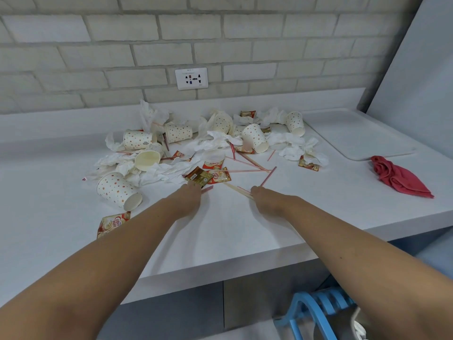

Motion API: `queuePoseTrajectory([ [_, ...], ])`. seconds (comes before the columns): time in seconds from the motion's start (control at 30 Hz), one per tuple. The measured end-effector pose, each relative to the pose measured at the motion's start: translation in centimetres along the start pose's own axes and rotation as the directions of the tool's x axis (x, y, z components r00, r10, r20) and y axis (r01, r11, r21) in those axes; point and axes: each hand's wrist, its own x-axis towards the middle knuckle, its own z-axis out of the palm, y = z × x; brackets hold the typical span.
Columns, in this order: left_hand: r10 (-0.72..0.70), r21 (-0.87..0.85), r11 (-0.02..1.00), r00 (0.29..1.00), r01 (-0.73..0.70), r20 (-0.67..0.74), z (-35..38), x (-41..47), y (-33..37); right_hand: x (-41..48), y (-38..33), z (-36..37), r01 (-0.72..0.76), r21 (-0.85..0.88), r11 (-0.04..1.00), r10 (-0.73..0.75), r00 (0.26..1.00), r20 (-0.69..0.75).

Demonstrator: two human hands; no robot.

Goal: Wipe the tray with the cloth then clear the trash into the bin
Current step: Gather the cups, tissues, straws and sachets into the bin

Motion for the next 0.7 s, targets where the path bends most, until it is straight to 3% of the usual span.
queuePoseTrajectory([
  [0.27, -0.221, -0.138, 0.968, 0.973, 0.211, -0.063, -0.3, -2.8, -1.5, 1.1, 1.1, -0.9, -0.028, 0.16, 0.987, 0.038, 0.998, -0.059],
  [0.4, -0.285, -0.1, 0.955, 0.957, 0.279, -0.046, -0.7, -4.7, -2.9, 2.0, 1.9, -1.4, -0.121, 0.255, 0.959, 0.174, 0.965, -0.195],
  [0.47, -0.32, -0.064, 0.945, 0.947, 0.32, 0.003, -0.8, -5.4, -3.5, 2.4, 2.0, -1.5, -0.216, 0.34, 0.915, 0.308, 0.919, -0.246],
  [0.7, -0.358, -0.124, 0.921, 0.928, 0.368, 0.1, -0.6, -5.8, -3.8, 3.0, 2.0, -0.7, -0.325, 0.436, 0.839, 0.451, 0.864, -0.224],
])
